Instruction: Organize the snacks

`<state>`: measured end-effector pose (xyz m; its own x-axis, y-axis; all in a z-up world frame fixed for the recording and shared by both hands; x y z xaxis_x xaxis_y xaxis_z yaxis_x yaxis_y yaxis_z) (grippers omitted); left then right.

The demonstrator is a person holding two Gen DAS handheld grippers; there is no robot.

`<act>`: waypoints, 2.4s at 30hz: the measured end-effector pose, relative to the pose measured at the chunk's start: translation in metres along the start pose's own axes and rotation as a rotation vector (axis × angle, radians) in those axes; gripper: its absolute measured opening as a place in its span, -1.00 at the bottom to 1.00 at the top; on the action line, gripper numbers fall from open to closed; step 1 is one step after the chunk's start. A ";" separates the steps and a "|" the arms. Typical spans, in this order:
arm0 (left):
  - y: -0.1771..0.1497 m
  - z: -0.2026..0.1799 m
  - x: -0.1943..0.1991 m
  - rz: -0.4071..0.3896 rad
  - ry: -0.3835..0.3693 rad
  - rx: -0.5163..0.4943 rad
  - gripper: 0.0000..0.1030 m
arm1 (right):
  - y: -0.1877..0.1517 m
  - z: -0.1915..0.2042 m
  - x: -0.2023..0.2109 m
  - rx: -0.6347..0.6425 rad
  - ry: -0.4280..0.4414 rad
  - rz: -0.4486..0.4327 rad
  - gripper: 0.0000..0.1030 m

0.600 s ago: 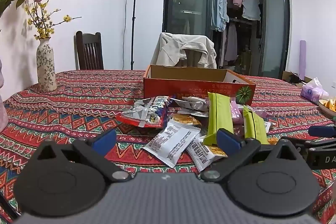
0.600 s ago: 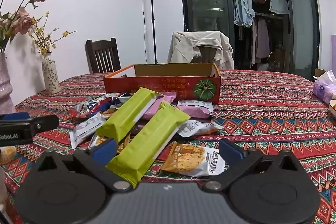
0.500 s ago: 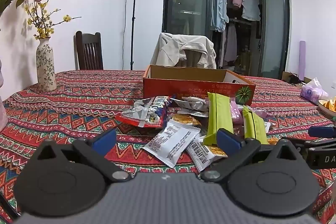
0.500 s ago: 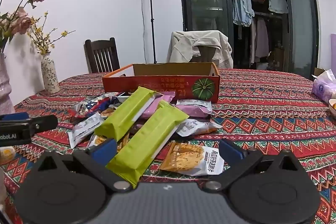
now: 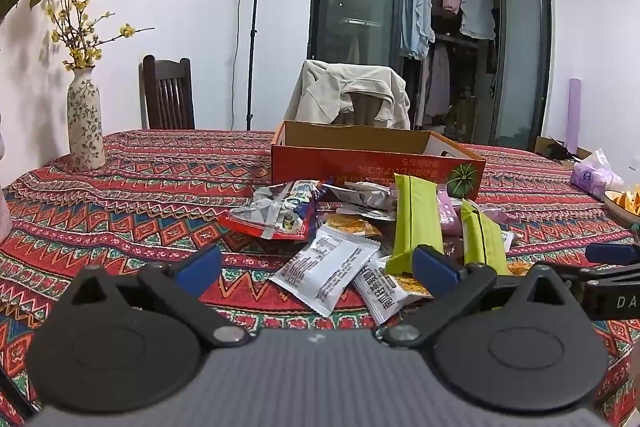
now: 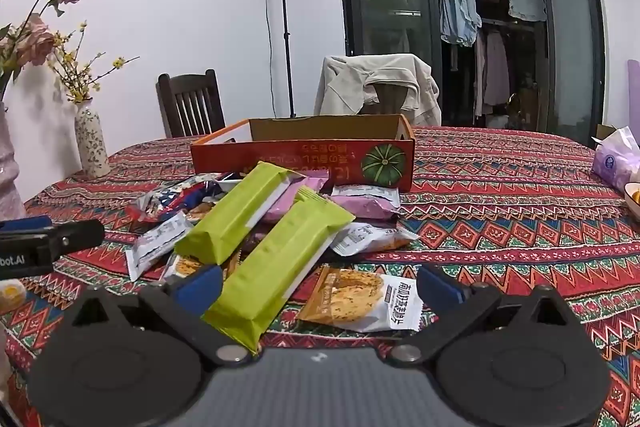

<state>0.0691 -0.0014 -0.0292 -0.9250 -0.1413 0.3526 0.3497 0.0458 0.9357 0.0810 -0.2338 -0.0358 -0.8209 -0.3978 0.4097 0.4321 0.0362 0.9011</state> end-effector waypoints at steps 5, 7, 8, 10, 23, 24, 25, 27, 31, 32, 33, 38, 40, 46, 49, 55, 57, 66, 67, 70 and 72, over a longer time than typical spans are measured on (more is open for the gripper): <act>0.000 0.001 0.001 0.001 -0.001 0.001 1.00 | 0.000 0.000 0.000 -0.001 0.002 0.001 1.00; 0.000 0.000 0.000 0.004 -0.004 0.000 1.00 | 0.000 -0.001 -0.001 -0.003 0.001 0.002 1.00; 0.000 0.000 0.000 0.005 -0.006 -0.001 1.00 | -0.001 -0.002 -0.001 -0.003 0.001 0.002 1.00; 0.000 -0.001 0.000 0.006 -0.007 -0.003 1.00 | -0.001 -0.003 0.000 -0.004 0.002 0.002 1.00; -0.002 0.000 0.000 0.009 -0.011 0.002 1.00 | -0.003 -0.004 -0.001 -0.009 -0.001 0.003 1.00; -0.002 0.000 0.000 0.009 -0.015 0.004 1.00 | -0.003 -0.004 -0.001 -0.010 -0.002 0.003 1.00; -0.002 0.000 0.000 0.009 -0.016 0.005 1.00 | -0.003 -0.004 -0.001 -0.010 -0.001 0.003 1.00; -0.002 0.001 -0.001 0.009 -0.015 0.006 1.00 | -0.003 -0.004 -0.001 -0.010 -0.002 0.003 1.00; -0.002 0.001 0.000 0.011 -0.017 0.007 1.00 | -0.003 -0.004 -0.001 -0.010 -0.001 0.003 1.00; -0.003 0.001 0.000 0.012 -0.017 0.006 1.00 | -0.003 -0.004 -0.001 -0.010 -0.001 0.004 1.00; -0.003 0.001 0.000 0.011 -0.018 0.007 1.00 | -0.003 -0.004 -0.001 -0.011 -0.001 0.003 1.00; -0.003 0.002 0.000 0.013 -0.018 0.009 1.00 | -0.003 -0.004 -0.001 -0.010 -0.001 0.004 1.00; -0.003 0.002 -0.001 0.014 -0.016 0.009 1.00 | -0.003 -0.004 -0.001 -0.011 -0.001 0.004 1.00; -0.003 0.002 -0.001 0.013 -0.015 0.009 1.00 | -0.003 -0.004 -0.001 -0.011 -0.001 0.004 1.00; -0.003 0.002 -0.001 0.014 -0.016 0.010 1.00 | -0.003 -0.004 -0.001 -0.011 -0.001 0.004 1.00; -0.003 0.002 -0.001 0.014 -0.017 0.010 1.00 | -0.003 -0.004 -0.001 -0.011 -0.001 0.005 1.00; -0.004 0.002 -0.001 0.016 -0.017 0.011 1.00 | -0.003 -0.004 -0.001 -0.011 -0.001 0.005 1.00; -0.004 0.002 -0.001 0.016 -0.018 0.012 1.00 | -0.004 -0.004 -0.002 -0.011 -0.001 0.008 1.00; -0.004 0.002 -0.001 0.017 -0.018 0.012 1.00 | -0.005 -0.004 -0.002 -0.010 -0.002 0.009 1.00; -0.005 0.003 -0.001 0.018 -0.018 0.014 1.00 | -0.007 -0.002 -0.004 -0.010 -0.005 0.012 1.00; -0.005 0.003 -0.001 0.018 -0.017 0.016 1.00 | -0.008 -0.002 -0.004 -0.012 -0.008 0.015 1.00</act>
<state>0.0683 0.0014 -0.0340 -0.9209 -0.1235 0.3698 0.3644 0.0640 0.9290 0.0813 -0.2343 -0.0445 -0.8174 -0.3902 0.4239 0.4486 0.0305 0.8932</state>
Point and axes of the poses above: each gripper's, at about its wrist camera, not at the fingertips, and x roughly against the way its jaws point, z to its left, y to its top, the point moved 7 cm from there along -x, roughly the way its jaws point, and after that the axes turned 9 degrees about y, right-handed, at the moved point
